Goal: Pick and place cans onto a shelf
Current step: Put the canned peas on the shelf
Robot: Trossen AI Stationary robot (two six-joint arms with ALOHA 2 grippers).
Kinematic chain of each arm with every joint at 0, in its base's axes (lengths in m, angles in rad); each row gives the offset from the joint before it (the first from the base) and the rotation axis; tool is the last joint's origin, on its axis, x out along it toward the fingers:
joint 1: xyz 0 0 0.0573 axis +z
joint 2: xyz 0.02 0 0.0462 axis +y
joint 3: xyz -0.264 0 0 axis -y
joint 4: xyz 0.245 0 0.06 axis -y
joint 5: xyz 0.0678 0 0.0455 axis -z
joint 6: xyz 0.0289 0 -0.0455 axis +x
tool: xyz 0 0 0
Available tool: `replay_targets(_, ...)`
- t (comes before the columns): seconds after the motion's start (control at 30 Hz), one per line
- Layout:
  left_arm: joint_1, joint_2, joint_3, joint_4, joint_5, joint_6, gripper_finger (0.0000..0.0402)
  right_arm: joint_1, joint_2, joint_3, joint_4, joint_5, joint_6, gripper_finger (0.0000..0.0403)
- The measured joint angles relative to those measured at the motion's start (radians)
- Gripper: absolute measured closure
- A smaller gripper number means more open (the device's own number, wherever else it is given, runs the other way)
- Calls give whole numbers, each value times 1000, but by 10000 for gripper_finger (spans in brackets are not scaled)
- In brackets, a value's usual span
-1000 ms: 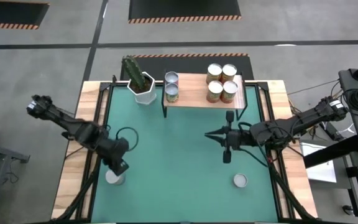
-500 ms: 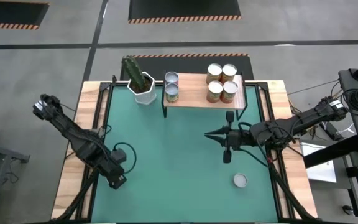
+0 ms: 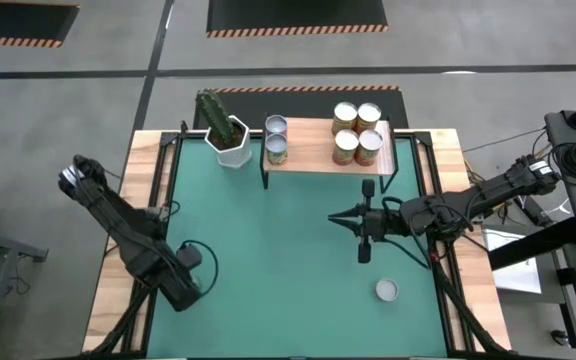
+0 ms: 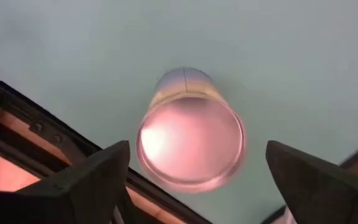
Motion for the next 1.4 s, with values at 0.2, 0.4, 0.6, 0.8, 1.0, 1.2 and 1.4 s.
replay_targets(0.2,-8,26,0,-7,-5,-3,36,0,1,0,-2,-24,10,390)
replay_targets(0.4,-26,39,0,-26,-6,-23,36,0,1,0,-16,-25,19,390)
replay_targets(0.6,-31,41,0,-17,-33,-33,36,0,1,0,-18,-25,20,390)
replay_targets(0.8,-32,41,0,-13,-34,-33,36,0,1,0,-22,-25,21,390)
replay_targets(1.0,-32,41,-4,3,-42,-33,36,0,1,0,-22,-25,26,390)
replay_targets(1.2,-32,41,-16,23,-43,-33,36,0,1,0,-22,-24,30,390)
replay_targets(1.4,-32,41,-49,63,-42,-33,36,0,1,0,-23,-24,29,390)
